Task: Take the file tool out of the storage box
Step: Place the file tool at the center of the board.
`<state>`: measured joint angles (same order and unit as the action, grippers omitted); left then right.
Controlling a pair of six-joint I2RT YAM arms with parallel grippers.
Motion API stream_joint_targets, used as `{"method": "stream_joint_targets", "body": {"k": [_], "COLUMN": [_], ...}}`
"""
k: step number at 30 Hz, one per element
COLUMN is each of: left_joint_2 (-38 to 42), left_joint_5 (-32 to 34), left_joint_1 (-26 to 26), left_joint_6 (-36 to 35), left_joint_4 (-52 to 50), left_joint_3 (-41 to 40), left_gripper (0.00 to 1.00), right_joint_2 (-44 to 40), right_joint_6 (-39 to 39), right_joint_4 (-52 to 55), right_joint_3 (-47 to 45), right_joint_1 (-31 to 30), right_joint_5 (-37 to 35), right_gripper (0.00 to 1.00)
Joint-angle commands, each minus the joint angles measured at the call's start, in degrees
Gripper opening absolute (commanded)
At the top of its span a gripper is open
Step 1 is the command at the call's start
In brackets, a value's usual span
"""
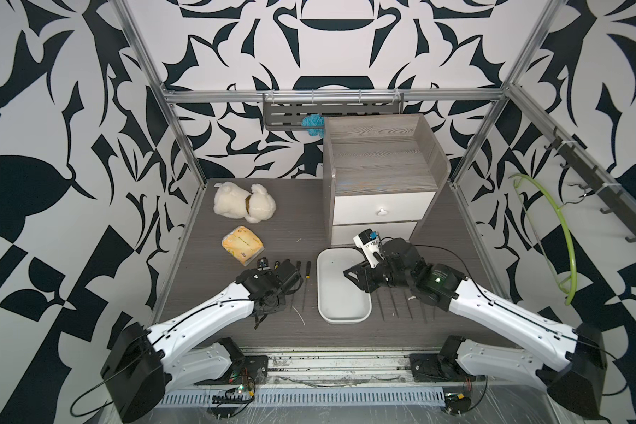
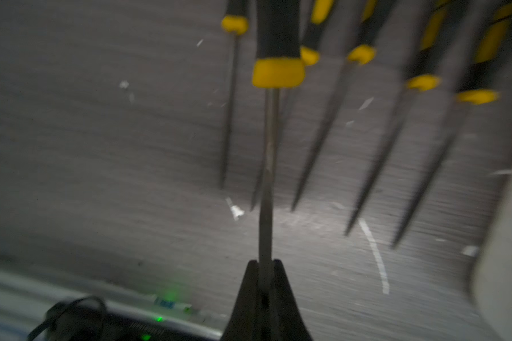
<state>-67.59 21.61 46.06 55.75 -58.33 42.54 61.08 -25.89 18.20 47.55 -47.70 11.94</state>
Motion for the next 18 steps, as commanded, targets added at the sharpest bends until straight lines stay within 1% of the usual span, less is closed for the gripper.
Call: {"method": "stream_joint_targets", "body": {"k": [1, 3, 4, 6, 7, 8, 10, 12, 14, 17, 18], "left_joint_2": [-7.34, -12.42, -14.31, -18.63, -20.51, -22.57, -25.60, -27.26, -27.92, -29.53, -29.91], "left_joint_5": [3.56, 3.89, 4.41, 7.70, 9.96, 10.81, 9.51, 10.20, 9.55, 7.98, 7.13], "left_joint_1": [-1.73, -4.03, -4.35, -5.60, -6.77, -8.80, -11.32, -11.72, -13.11, -18.02, -18.77], "left_joint_6": [6.20, 4.60, 4.37, 3.10, 2.59, 0.83, -2.81, -4.61, -8.09, -12.16, -13.35], "left_joint_4": [-12.56, -12.85, -13.29, -15.13, -16.03, -16.08, -14.67, -13.72, -10.64, -7.05, -5.77], "left_joint_3": [3.30, 5.21, 6.06, 8.84, 9.93, 10.59, 10.78, 12.06, 12.38, 12.48, 12.29], "left_gripper": [0.00, 0.00, 0.00, 0.00, 0.00, 0.00, 0.00, 0.00, 0.00, 0.00, 0.00], "right_joint_2": [-2.54, -3.93, -4.47, -5.95, -6.47, -7.03, -7.85, -8.88, -9.63, -10.25, -10.36], "right_joint_6": [1.51, 1.43, 1.33, 1.11, 0.90, 0.80, 0.63, 0.46, 0.32, 0.49, 0.46], "right_joint_4": [-0.62, -0.72, -0.63, -0.87, -1.05, -1.14, -1.08, -1.21, -1.41, -1.24, -1.23], "right_joint_3": [-1.60, -2.40, -2.61, -3.44, -3.88, -4.24, -4.74, -5.47, -5.89, -6.30, -6.51], "right_joint_1": [0.21, 0.27, 0.27, 0.20, 0.28, 0.26, 0.26, 0.31, 0.28, 0.32, 0.26], "right_joint_5": [1.41, 2.00, 2.20, 2.40, 2.55, 2.57, 2.64, 2.73, 2.65, 2.26, 2.21], "right_gripper": [0.35, 0.35, 0.35, 0.35, 0.35, 0.35, 0.35, 0.35, 0.34, 0.35, 0.34]}}
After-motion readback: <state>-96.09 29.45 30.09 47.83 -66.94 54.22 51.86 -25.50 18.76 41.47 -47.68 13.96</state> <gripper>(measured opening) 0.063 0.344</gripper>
